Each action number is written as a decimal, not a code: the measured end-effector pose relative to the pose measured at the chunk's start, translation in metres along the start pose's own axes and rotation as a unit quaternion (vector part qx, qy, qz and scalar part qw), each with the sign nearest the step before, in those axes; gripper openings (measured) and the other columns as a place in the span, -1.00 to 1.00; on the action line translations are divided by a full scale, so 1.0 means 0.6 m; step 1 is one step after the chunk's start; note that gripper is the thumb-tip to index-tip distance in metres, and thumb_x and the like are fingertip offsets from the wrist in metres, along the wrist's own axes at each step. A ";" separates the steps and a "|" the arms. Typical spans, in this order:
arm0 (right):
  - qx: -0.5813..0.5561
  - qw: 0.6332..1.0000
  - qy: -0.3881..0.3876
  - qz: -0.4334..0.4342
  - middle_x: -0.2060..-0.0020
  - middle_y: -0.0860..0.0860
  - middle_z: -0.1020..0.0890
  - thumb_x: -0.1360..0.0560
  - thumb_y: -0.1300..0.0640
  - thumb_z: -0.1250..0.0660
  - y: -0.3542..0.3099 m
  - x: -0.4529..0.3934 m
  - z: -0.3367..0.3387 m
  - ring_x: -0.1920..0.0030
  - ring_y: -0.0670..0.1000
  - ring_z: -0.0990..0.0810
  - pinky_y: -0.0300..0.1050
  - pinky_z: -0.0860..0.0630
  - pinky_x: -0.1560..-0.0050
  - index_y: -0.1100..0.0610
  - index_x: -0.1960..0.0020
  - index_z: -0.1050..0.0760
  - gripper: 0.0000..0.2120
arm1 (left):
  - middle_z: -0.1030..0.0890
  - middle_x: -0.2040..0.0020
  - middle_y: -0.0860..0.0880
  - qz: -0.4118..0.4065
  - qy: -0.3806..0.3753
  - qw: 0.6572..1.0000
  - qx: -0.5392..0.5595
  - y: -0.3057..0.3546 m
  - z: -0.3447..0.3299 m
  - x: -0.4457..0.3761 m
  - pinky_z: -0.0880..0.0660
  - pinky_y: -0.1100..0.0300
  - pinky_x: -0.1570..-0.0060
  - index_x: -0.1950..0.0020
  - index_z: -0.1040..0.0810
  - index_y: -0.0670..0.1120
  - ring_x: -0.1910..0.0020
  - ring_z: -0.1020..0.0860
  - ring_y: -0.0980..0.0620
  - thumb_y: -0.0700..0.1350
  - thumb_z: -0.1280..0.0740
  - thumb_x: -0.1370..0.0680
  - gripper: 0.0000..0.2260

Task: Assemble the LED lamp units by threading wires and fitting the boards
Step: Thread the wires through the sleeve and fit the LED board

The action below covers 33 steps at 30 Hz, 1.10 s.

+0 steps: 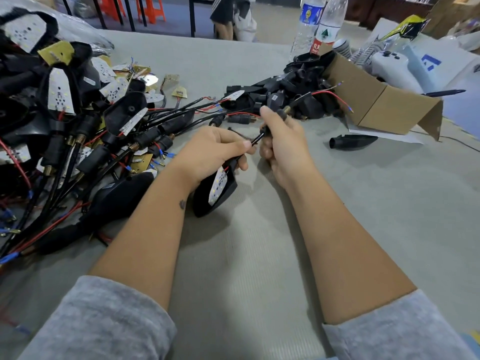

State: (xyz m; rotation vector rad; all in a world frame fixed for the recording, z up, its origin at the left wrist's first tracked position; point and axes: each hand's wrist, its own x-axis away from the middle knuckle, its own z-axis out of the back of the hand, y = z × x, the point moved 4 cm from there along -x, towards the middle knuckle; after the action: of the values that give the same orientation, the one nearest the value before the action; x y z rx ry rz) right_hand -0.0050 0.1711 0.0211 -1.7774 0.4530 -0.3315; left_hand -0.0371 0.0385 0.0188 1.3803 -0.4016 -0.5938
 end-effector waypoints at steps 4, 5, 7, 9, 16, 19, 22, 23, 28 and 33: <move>0.085 0.994 -0.057 0.042 0.55 -0.15 -0.41 -0.56 0.14 -0.34 0.003 0.007 -0.017 0.57 -0.18 -0.34 -0.35 -0.25 0.55 0.06 0.31 -0.39 -0.72 | -0.61 0.45 0.00 -0.003 0.018 1.000 -0.006 -0.001 0.002 -0.001 -0.45 0.30 0.26 0.16 -0.66 -0.15 0.39 -0.49 0.08 -0.22 -0.31 -0.59 -0.83; 0.094 0.992 -0.064 0.046 0.55 -0.16 -0.41 -0.56 0.14 -0.34 0.003 0.008 -0.019 0.56 -0.19 -0.35 -0.37 -0.27 0.55 0.06 0.31 -0.40 -0.72 | -0.61 0.44 0.00 -0.003 0.023 1.000 -0.009 -0.002 0.002 -0.002 -0.44 0.25 0.22 0.17 -0.66 -0.14 0.38 -0.49 0.06 -0.21 -0.31 -0.58 -0.82; 0.088 0.993 -0.064 0.044 0.56 -0.15 -0.42 -0.56 0.12 -0.34 0.002 0.008 -0.020 0.56 -0.19 -0.36 -0.37 -0.27 0.55 0.06 0.29 -0.42 -0.74 | -0.62 0.42 -0.01 -0.001 0.030 1.000 -0.006 -0.003 0.003 -0.003 -0.45 0.24 0.20 0.18 -0.66 -0.13 0.37 -0.50 0.06 -0.19 -0.32 -0.58 -0.82; 0.074 0.995 -0.055 0.033 0.57 -0.13 -0.43 -0.57 0.09 -0.34 0.001 0.006 -0.017 0.56 -0.18 -0.36 -0.34 -0.26 0.55 0.09 0.26 -0.43 -0.75 | -0.63 0.41 -0.02 0.000 0.040 0.999 0.011 -0.003 0.002 -0.004 -0.46 0.29 0.23 0.18 -0.66 -0.12 0.34 -0.50 0.05 -0.17 -0.33 -0.58 -0.82; -0.018 1.000 0.013 0.009 0.52 -0.05 -0.43 -0.58 0.03 -0.32 0.003 -0.004 0.001 0.55 -0.07 -0.31 -0.26 -0.25 0.55 0.13 0.22 -0.41 -0.74 | -0.70 0.25 0.06 0.015 0.083 0.996 -0.015 -0.004 -0.001 -0.004 -0.46 0.14 -0.14 0.27 -0.69 -0.05 0.21 -0.59 0.19 -0.12 -0.35 -0.55 -0.78; -0.021 1.000 0.007 0.009 0.52 -0.08 -0.45 -0.58 0.07 -0.33 0.003 -0.005 0.003 0.55 -0.07 -0.30 -0.26 -0.24 0.56 0.12 0.23 -0.40 -0.75 | -0.68 0.28 0.11 0.006 0.087 0.996 -0.037 -0.003 0.001 -0.001 -0.46 0.16 -0.12 0.27 -0.70 -0.03 0.22 -0.57 0.22 -0.12 -0.36 -0.54 -0.79; 0.041 0.998 -0.036 0.022 0.57 -0.11 -0.45 -0.57 0.11 -0.34 0.004 0.000 -0.010 0.57 -0.11 -0.35 -0.30 -0.27 0.56 0.12 0.26 -0.42 -0.75 | -0.66 0.33 0.10 -0.006 0.087 0.996 -0.021 -0.005 0.001 0.000 -0.43 0.24 0.00 0.27 -0.68 -0.06 0.28 -0.56 0.23 -0.17 -0.36 -0.54 -0.79; 0.064 0.996 -0.052 0.028 0.59 -0.11 -0.45 -0.57 0.13 -0.33 0.005 0.003 -0.016 0.58 -0.13 -0.37 -0.33 -0.28 0.56 0.11 0.28 -0.42 -0.74 | -0.65 0.35 0.10 -0.009 0.081 0.997 -0.014 -0.005 0.000 0.000 -0.42 0.26 0.04 0.27 -0.67 -0.08 0.30 -0.56 0.23 -0.19 -0.36 -0.55 -0.79; 0.069 0.995 -0.071 0.033 0.56 -0.05 -0.46 -0.58 0.09 -0.33 0.002 0.007 -0.019 0.55 -0.11 -0.40 -0.35 -0.29 0.56 0.14 0.28 -0.42 -0.71 | -0.65 0.35 0.06 0.000 0.074 0.997 0.019 -0.005 -0.002 -0.001 -0.43 0.29 0.17 0.26 -0.66 -0.08 0.34 -0.56 0.18 -0.19 -0.33 -0.55 -0.79; -0.034 0.999 -0.015 0.010 0.53 -0.03 -0.41 -0.59 0.05 -0.32 0.006 -0.004 -0.005 0.54 -0.07 -0.35 -0.25 -0.32 0.49 0.16 0.19 -0.43 -0.75 | -0.70 0.17 -0.02 0.012 0.071 0.996 0.053 -0.004 -0.004 -0.005 -0.53 0.14 -0.01 0.01 -0.65 -0.06 0.16 -0.64 0.08 -0.01 -0.32 -0.49 -0.81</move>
State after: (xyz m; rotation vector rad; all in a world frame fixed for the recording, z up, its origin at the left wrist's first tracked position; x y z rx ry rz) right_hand -0.0090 0.1687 0.0187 -1.8399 0.4637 -0.2777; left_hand -0.0384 0.0418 0.0165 1.5074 -0.3375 -0.4570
